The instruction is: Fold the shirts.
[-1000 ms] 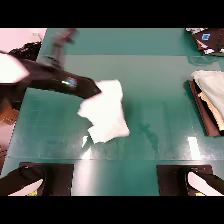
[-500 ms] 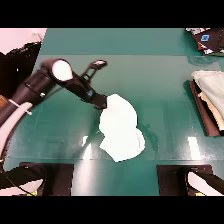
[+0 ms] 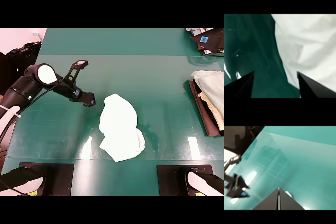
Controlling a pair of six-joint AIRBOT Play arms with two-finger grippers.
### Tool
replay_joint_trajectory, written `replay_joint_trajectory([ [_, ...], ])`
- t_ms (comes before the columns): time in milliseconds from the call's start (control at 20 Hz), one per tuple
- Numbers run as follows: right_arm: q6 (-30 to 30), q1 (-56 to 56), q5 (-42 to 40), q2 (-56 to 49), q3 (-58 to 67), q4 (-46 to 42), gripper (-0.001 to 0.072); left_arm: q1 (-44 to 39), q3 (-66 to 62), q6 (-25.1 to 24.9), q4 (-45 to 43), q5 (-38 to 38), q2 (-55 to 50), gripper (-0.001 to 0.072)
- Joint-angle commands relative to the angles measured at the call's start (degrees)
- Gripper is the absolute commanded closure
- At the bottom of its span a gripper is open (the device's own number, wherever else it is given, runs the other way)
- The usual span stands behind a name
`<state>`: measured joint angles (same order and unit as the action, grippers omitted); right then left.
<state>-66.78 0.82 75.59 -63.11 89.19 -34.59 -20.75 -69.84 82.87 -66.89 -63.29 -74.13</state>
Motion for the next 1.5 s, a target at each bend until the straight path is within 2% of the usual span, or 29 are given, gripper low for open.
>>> replay_joint_trajectory([
  [0,0.0,0.0,1.0,0.0,-1.5,0.1,0.0696,0.3,-3.4,-1.6,1.9,7.6,-5.2,0.0107],
  [250,-0.1,0.0,3.3,0.0,-7.6,0.1,0.0696,0.3,-14.2,-5.6,11.1,3.2,-20.3,0.0107],
  [350,-0.3,0.0,3.4,0.0,-10.7,0.1,0.0696,0.2,-16.7,-5.5,13.4,2.2,-24.7,0.0107],
  [600,-0.3,0.0,3.4,0.0,-18.8,0.1,0.0696,-1.8,-17.4,-6.4,13.3,3.0,-29.5,0.0107],
  [750,-0.3,0.0,3.0,0.0,-23.3,0.0,0.0696,-2.3,-17.4,-6.3,13.4,6.6,-29.9,0.0116],
  [800,-0.4,0.0,3.1,0.0,-24.6,0.0,0.0696,-2.1,-17.4,-6.4,13.3,6.7,-29.9,0.0359],
  [850,-0.3,0.0,3.6,0.0,-25.9,0.0,0.0696,-1.6,-17.4,-6.4,13.3,6.0,-29.9,0.0667],
  [1000,-0.5,-0.1,4.1,0.0,-31.4,-1.7,0.0697,1.6,-19.2,-6.4,12.5,0.2,-29.8,0.0676],
  [1150,-5.5,-2.6,2.5,0.0,-38.9,-11.0,0.0696,6.2,-24.3,-6.4,11.4,-8.1,-29.8,0.0676],
  [1200,-5.8,-3.9,1.9,0.0,-41.9,-12.2,0.0664,7.4,-25.9,-6.4,11.4,-10.1,-29.8,0.0676],
  [1250,-5.8,-5.2,0.5,0.0,-44.6,-11.9,0.0438,8.1,-27.1,-6.4,11.4,-11.1,-29.8,0.0676],
  [1300,-5.8,-6.9,-1.6,-0.1,-47.0,-11.5,0.0272,8.4,-28.1,-6.4,11.3,-11.4,-29.8,0.0676],
  [1450,-6.9,-13.4,-9.2,-1.0,-52.1,-11.5,0.0267,8.2,-29.2,-6.4,11.4,-11.0,-29.8,0.0676],
])
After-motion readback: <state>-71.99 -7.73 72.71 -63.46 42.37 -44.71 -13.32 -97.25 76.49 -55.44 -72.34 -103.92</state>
